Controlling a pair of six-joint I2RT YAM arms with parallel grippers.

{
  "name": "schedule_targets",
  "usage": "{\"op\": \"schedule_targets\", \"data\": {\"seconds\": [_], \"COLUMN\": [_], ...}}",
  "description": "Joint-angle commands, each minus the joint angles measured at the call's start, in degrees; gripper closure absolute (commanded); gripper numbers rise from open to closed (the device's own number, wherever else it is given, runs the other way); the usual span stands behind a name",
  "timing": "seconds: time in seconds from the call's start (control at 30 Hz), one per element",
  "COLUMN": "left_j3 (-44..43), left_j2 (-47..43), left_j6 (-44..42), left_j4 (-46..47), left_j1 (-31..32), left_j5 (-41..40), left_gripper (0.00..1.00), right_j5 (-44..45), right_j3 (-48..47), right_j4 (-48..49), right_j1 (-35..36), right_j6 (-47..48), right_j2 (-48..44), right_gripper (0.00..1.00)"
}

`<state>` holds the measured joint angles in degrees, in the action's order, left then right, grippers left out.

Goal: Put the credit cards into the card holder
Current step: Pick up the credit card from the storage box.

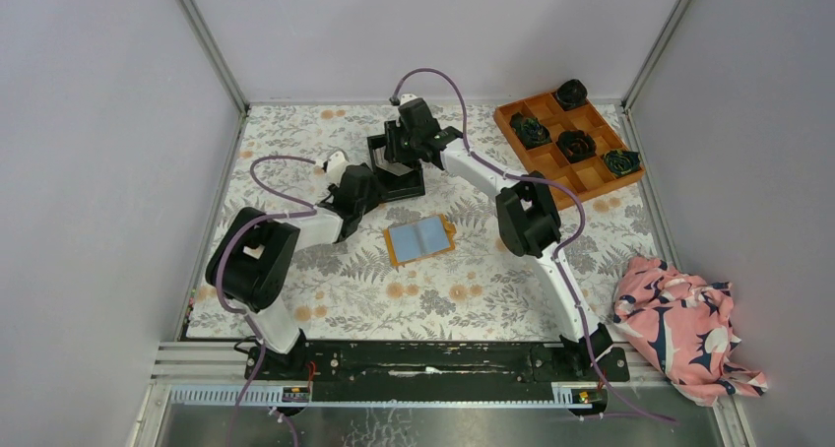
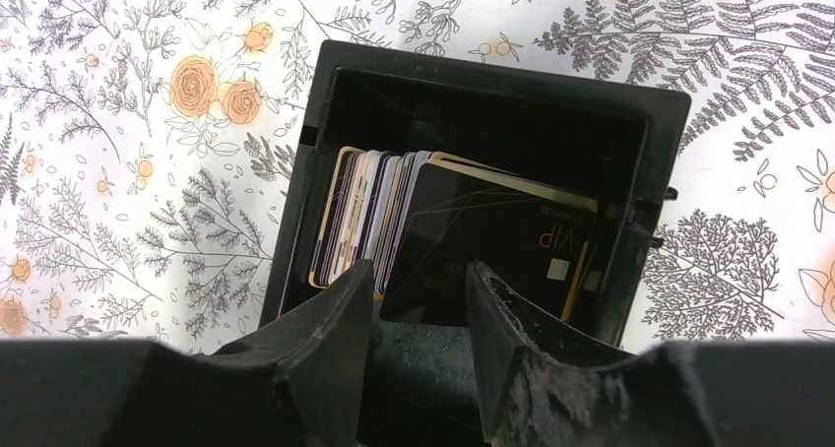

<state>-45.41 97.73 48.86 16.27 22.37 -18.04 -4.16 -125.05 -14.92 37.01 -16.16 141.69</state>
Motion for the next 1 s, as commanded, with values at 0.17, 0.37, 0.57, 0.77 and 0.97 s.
{"op": "schedule_targets", "data": {"seconds": [0.17,0.37,0.57,0.77,0.97], "left_j3": [-1.6,-1.5,-1.7,-2.1,-2.7], "left_j2": [1.7,2.0,2.2,2.5,3.2], "left_j6": [-1.5,-1.6,-1.5,-1.4,-1.7], "left_j4": [3.3,3.2,2.9,3.0,3.0], "left_j1": [-0.7,-0.7,-0.7,-0.7,-0.7], "left_j5": [0.4,0.2,0.6,1.2,1.4], "left_gripper": [0.33,0.34,0.34,0.34,0.35], "right_j5": [-2.5,-2.4,0.2,1.4,0.2], "right_j3": [-7.1,-8.4,-10.5,-12.0,-13.4], "right_j4": [-3.3,-3.9,-6.8,-8.2,-8.5], "right_j1": [0.8,0.8,0.8,0.8,0.7], "right_j6": [0.2,0.3,1.4,1.9,1.6], "right_j2": [-0.6,0.1,1.1,3.0,5.3], "right_gripper": [0.51,0.57,0.51,0.46,0.50]}}
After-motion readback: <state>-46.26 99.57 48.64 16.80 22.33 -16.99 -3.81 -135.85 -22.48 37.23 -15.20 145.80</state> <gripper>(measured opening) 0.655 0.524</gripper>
